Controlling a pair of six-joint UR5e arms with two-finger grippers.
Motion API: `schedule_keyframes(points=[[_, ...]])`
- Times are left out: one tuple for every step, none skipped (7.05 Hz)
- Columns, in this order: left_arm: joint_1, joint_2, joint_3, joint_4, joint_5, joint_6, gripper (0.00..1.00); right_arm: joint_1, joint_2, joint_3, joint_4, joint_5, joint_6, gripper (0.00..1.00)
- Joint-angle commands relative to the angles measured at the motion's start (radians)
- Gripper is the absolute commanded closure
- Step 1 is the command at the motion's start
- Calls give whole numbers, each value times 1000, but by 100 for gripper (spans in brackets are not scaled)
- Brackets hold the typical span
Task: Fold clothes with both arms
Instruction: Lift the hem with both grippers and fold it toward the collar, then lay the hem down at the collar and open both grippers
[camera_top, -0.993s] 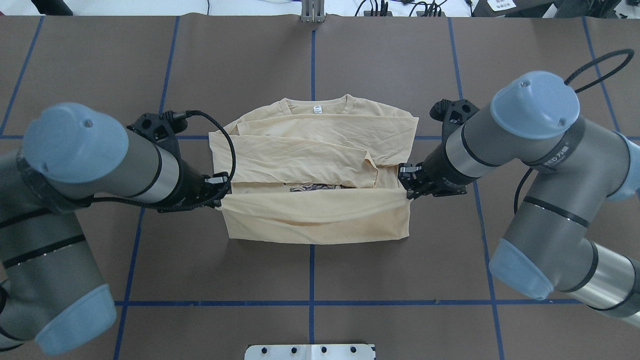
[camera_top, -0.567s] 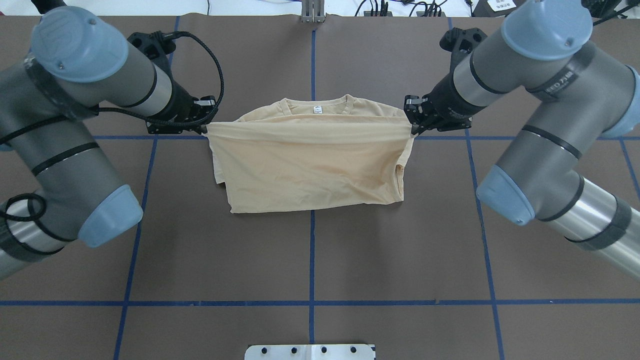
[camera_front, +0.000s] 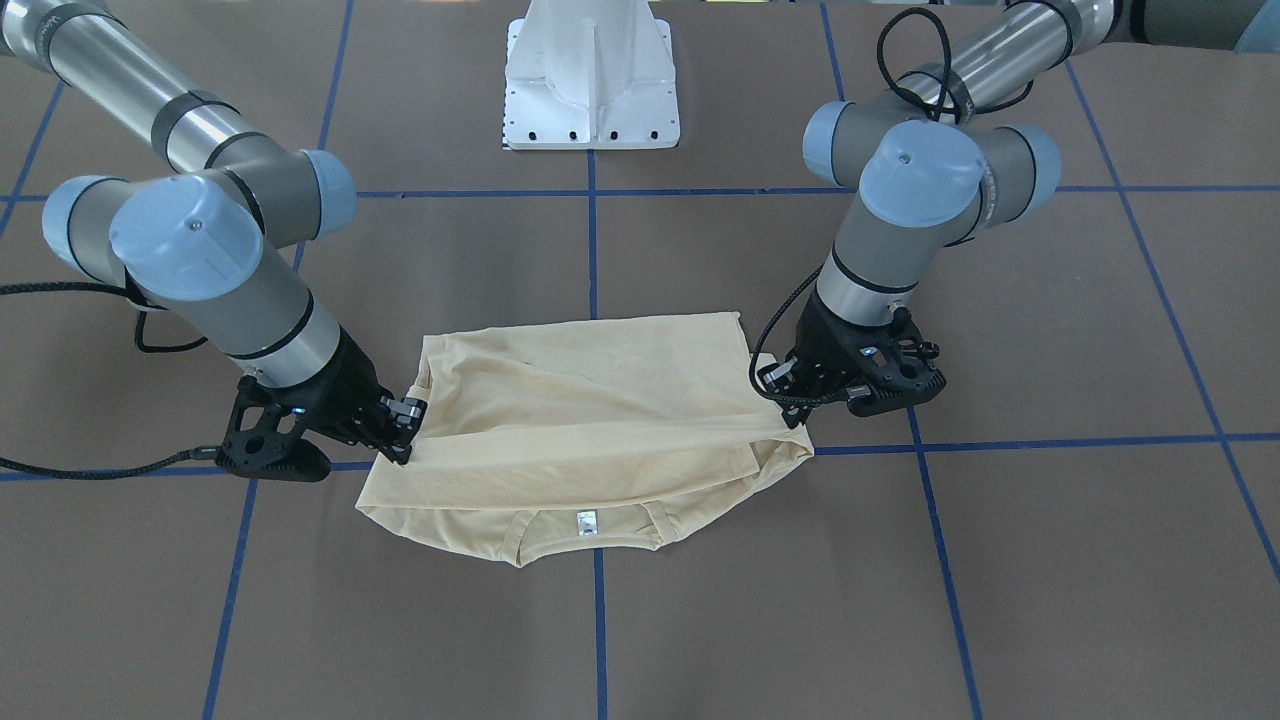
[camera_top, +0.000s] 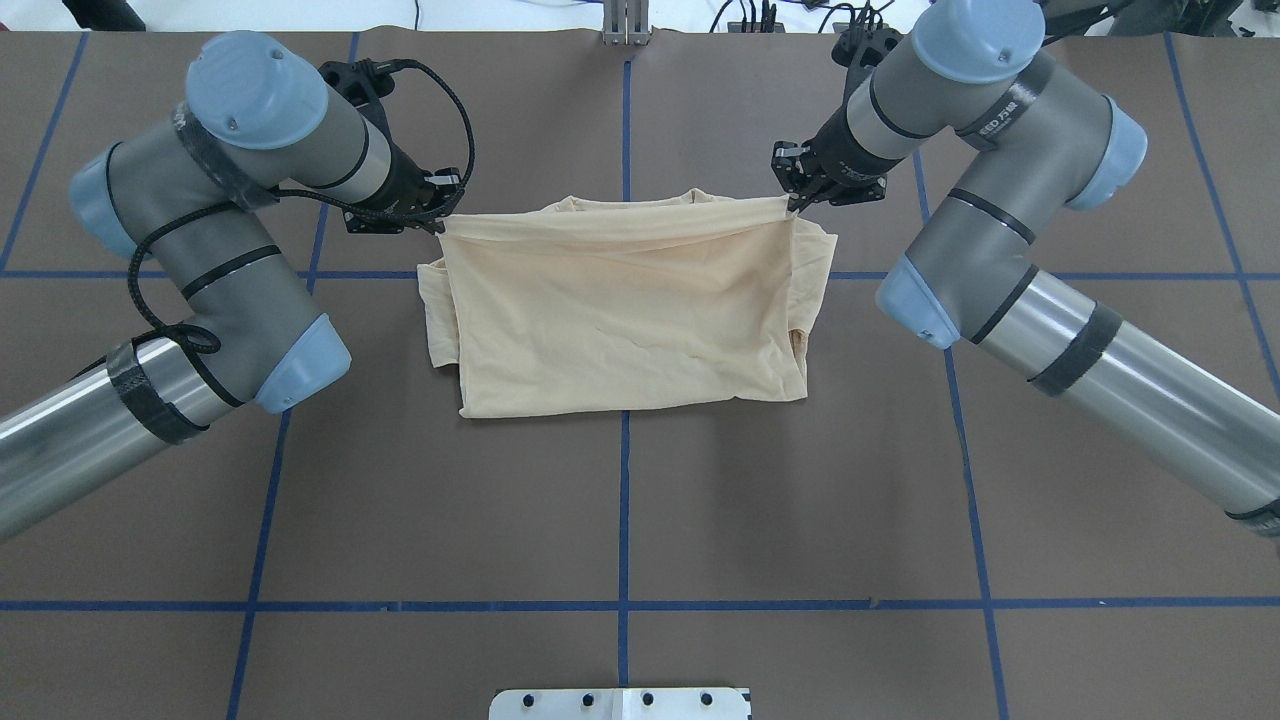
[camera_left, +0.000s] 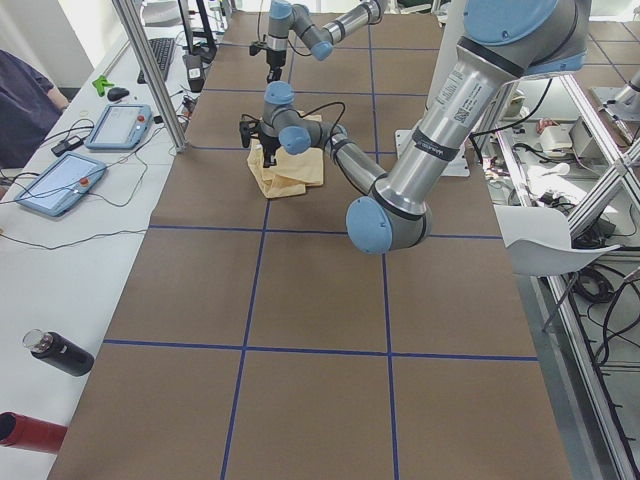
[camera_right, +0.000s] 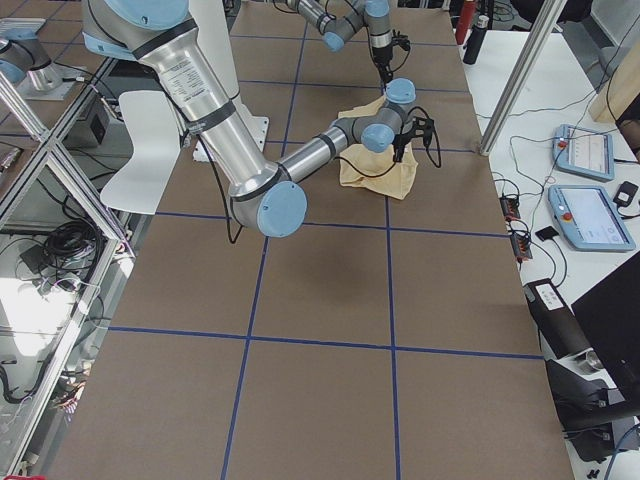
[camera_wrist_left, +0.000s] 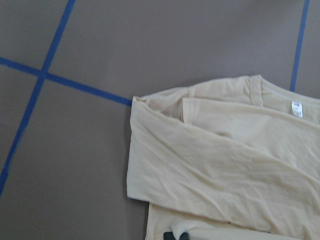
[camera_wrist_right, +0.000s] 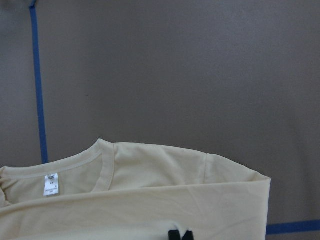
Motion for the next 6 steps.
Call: schedule_keyframes(points=[[3, -22, 106, -117, 0, -12, 100, 1, 45, -102, 24, 1, 0, 100], [6, -76, 200, -184, 2, -53, 100, -1, 67, -132, 24, 1, 1, 100], [6, -122, 255, -196, 2, -67, 100, -2, 79, -149, 24, 1, 1, 100], [6, -130, 277, -197, 6, -67, 100, -2, 90, -170, 24, 0, 0, 100], [6, -125, 279, -197, 6, -64, 100, -1, 91, -175, 24, 0, 0, 100], [5, -125, 282, -196, 6, -56, 100, 1, 91, -176, 26, 0, 0, 100]])
